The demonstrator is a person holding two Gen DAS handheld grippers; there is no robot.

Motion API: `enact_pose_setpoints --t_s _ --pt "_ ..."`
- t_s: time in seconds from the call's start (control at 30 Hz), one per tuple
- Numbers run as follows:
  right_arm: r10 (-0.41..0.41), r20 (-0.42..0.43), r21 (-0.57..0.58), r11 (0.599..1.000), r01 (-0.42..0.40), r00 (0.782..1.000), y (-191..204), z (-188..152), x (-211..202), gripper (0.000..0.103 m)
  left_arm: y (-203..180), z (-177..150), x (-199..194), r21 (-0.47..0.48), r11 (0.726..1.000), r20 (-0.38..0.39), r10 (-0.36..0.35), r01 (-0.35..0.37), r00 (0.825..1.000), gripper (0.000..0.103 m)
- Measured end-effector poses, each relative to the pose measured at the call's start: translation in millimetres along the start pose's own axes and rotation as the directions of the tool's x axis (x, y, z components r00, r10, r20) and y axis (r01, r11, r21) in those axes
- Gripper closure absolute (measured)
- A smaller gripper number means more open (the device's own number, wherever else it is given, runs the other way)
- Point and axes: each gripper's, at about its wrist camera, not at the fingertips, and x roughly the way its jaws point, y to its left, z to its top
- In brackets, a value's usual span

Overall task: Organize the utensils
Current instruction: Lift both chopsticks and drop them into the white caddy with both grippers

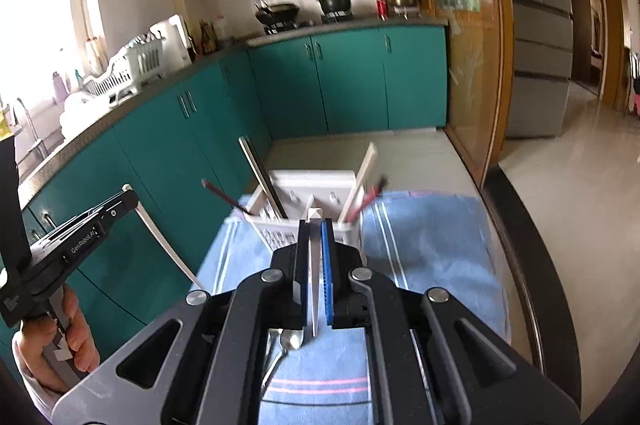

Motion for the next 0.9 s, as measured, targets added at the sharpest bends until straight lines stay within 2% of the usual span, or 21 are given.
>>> enact_pose_setpoints --t_s 0.07,0.2,0.3,0.4,0.5,0.6,0.7,0.9 --pt "0.015 0.035 -0.009 1.000 -0.014 0.999 1 18 -6 0.096 -2 18 -6 -0.009 0.999 0.013 -0.040 0.040 0.999 0.097" --pt "0.036 0.124 0.009 0.999 -0.038 0.992 -1 52 -18 0.096 -10 57 -22 -0.004 0.997 0.102 -0.080 0.081 0.992 0.097" --pt "0.030 0.170 0.024 0.999 -0.034 0.985 -1 71 -22 0.096 -15 79 -24 -0.020 0.993 0.130 -0.115 0.118 0.985 0.097" --pt "0.013 0.228 0.038 0.999 -0.023 0.974 -2 88 -23 0.096 -21 98 -23 -0.028 0.993 0.171 -0.108 0.114 0.979 0.097" --pt "-0.037 0.271 0.060 0.998 0.021 0.962 -5 98 -22 0.096 -28 114 -15 -0.034 0.996 0.224 -0.069 0.078 0.972 0.097" --pt "-0.081 0.290 0.055 0.996 0.068 0.954 -6 101 -12 0.096 -36 117 4 -0.014 0.998 0.230 -0.049 0.053 0.972 0.097" --pt "-0.097 0.271 0.040 0.995 0.089 0.958 -8 96 10 0.096 -44 105 37 0.016 0.999 0.185 -0.049 0.047 0.981 0.097" --pt "-0.140 0.200 0.023 0.990 0.138 0.970 -16 78 56 0.096 -49 75 85 0.043 0.999 0.109 0.015 -0.020 0.994 0.097"
